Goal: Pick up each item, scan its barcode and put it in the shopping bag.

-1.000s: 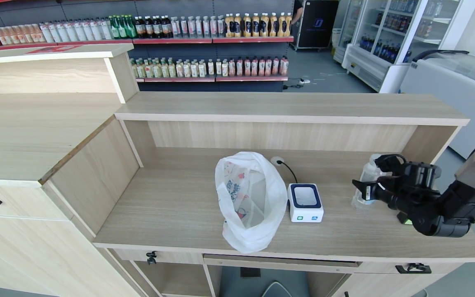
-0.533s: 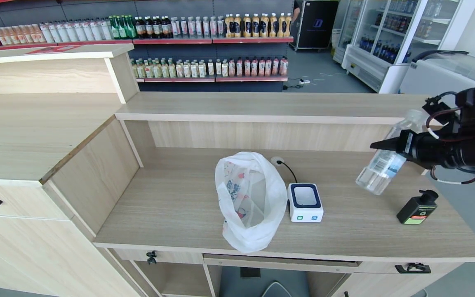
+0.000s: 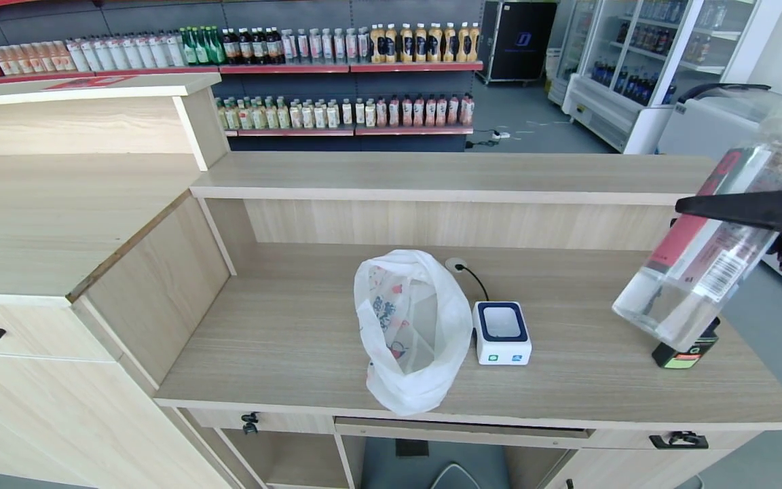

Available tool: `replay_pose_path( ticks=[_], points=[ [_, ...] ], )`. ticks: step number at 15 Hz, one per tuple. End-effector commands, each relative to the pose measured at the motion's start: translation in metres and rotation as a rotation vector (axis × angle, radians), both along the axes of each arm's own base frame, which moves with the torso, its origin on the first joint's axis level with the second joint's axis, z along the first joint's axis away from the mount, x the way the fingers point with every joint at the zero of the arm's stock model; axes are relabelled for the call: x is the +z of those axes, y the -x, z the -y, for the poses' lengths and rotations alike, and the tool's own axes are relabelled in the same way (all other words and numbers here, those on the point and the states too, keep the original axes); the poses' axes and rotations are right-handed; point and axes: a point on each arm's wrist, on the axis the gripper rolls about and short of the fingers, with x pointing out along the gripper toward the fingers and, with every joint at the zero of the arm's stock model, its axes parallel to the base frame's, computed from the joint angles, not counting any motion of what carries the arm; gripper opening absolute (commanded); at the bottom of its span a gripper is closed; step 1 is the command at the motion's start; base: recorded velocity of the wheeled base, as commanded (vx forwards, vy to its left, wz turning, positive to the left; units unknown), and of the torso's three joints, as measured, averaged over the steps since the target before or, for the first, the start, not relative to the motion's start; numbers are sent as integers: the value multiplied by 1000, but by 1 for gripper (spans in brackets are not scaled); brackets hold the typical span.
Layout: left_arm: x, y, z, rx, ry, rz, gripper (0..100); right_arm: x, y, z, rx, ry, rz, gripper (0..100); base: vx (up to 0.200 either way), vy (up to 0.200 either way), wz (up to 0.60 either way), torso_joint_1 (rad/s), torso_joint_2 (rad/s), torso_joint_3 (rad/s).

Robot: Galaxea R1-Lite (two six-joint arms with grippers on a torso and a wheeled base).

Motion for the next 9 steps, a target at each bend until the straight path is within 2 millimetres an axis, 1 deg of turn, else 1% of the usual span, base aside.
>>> replay_pose_path(
  ticks=[1,2,5,9],
  points=[
    [0,0,0,0,0,1,100,1,16,-6,28,2,23,0,0,0,0,0,0,0],
    [0,0,0,0,0,1,100,1,16,-7,30,2,23,0,0,0,0,0,0,0],
    [0,0,0,0,0,1,100,-6,18,-14,18,13,-6,0,0,0,0,0,0,0],
    [0,0,0,0,0,1,100,-9,27,-36,39,44,-48,0,0,0,0,0,0,0]
  ],
)
